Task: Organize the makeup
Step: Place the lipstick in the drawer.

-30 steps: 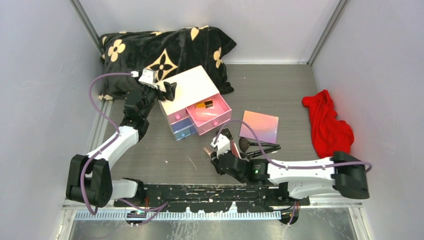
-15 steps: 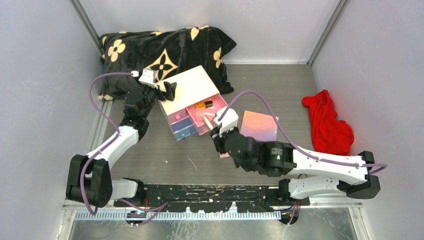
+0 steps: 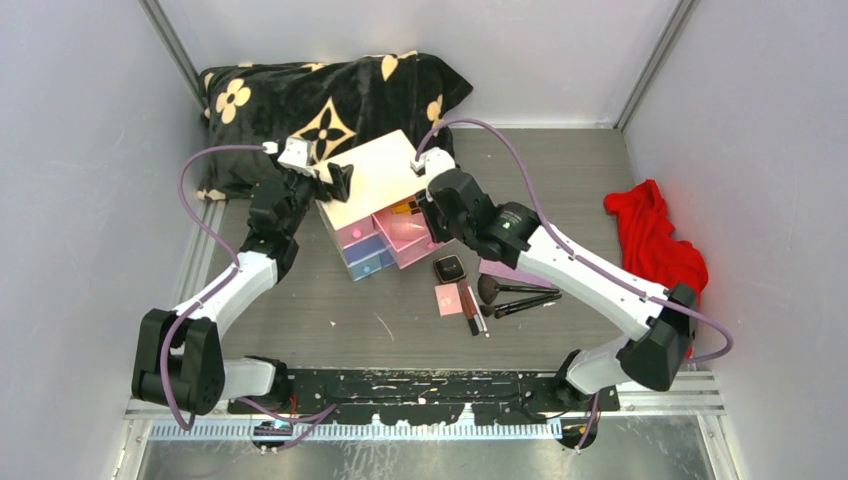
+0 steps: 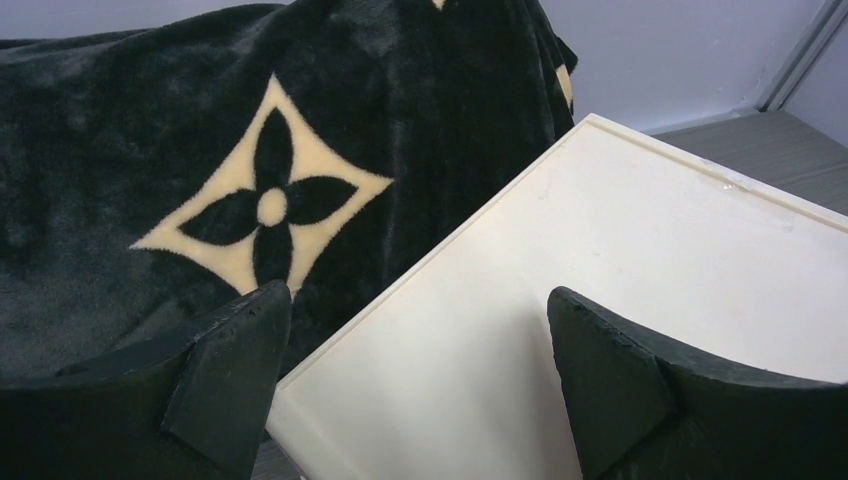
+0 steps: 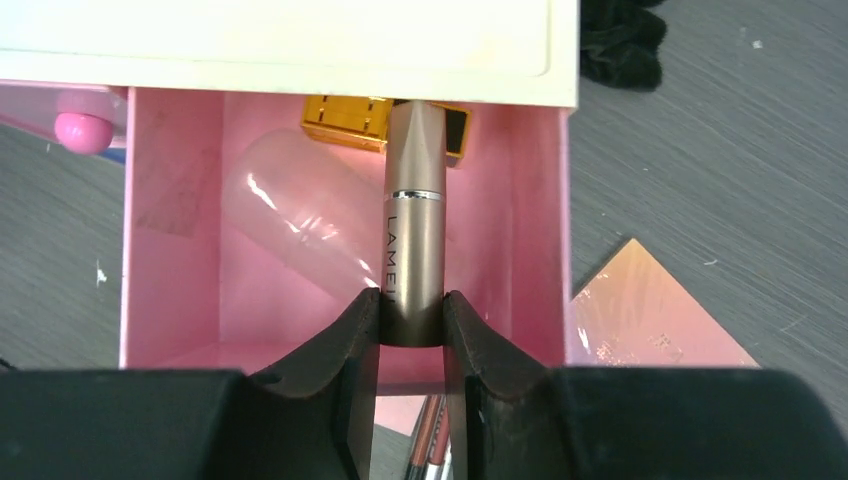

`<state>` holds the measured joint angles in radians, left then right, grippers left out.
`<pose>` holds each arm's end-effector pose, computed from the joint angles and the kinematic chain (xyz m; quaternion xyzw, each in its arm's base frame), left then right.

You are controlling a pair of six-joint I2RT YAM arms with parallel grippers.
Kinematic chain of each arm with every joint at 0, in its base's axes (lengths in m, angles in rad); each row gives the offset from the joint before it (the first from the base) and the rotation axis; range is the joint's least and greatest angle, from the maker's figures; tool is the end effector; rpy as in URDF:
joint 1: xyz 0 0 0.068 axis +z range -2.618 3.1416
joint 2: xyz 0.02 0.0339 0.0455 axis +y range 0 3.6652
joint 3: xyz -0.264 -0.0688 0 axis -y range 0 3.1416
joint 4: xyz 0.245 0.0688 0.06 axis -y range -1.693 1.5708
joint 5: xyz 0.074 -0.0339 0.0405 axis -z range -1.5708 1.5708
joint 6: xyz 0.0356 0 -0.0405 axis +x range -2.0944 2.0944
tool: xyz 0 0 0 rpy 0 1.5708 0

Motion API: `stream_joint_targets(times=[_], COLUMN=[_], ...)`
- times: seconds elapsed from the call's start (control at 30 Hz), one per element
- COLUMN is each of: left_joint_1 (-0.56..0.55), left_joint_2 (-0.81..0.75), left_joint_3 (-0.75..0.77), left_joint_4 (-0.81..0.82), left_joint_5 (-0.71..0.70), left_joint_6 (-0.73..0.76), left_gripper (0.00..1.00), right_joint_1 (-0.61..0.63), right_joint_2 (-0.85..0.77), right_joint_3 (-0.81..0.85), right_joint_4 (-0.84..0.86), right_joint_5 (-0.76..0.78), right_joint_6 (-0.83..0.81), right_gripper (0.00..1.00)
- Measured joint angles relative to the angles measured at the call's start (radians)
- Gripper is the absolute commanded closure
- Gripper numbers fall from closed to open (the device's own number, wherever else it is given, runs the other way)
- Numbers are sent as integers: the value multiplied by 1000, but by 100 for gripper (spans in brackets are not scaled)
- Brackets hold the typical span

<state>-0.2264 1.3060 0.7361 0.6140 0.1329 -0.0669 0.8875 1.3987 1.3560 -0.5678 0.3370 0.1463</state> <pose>0.2901 -0.0717 0.2914 0.1028 0.6838 -0.1508 0.7065 0.2050 0.2332 0.3614 -0.2445 0.8431 0.0957 0.4694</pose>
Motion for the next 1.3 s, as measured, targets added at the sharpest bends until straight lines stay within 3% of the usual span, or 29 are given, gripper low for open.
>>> stream_joint_targets(times=[0.17,0.4,0.6,0.77,0.9,1.0,1.17,1.3], left_joint_1=[-1,-1,-1,-1,-2,-2,-2,-2], left_joint_2=[-1,0,0,-1,-1,-1,0,0], left_joint_3=[-1,-1,-1,-1,-1,-1,-1,0], left_joint_4=[0,0,0,0,0,0,0,0], left_joint_5=[-2,-2,-2,-2,-2,-2,-2,-2], left_joint_6=[1,1,1,1,1,1,1,1], left_gripper=[0,0,0,0,0,0,0,0], right_joint_1=[-27,-53,-57,-57,-57,-57,-57,-58], right_joint_2=[64,72,72,60,-6,-113,-309,-367], right_joint_3=[85,107,106,101,55,-11,-122,-225], right_joint_4=[-43,-58,-39,-21,-1,15,52,80], right_joint_5=[-69,-80,-74,-72,-75,-77,-85,-108], right_joint_6=[-18,-27,-40,-44,-43,-37,-21,-2], right_gripper=[91,54,43,52,75,87,91,92])
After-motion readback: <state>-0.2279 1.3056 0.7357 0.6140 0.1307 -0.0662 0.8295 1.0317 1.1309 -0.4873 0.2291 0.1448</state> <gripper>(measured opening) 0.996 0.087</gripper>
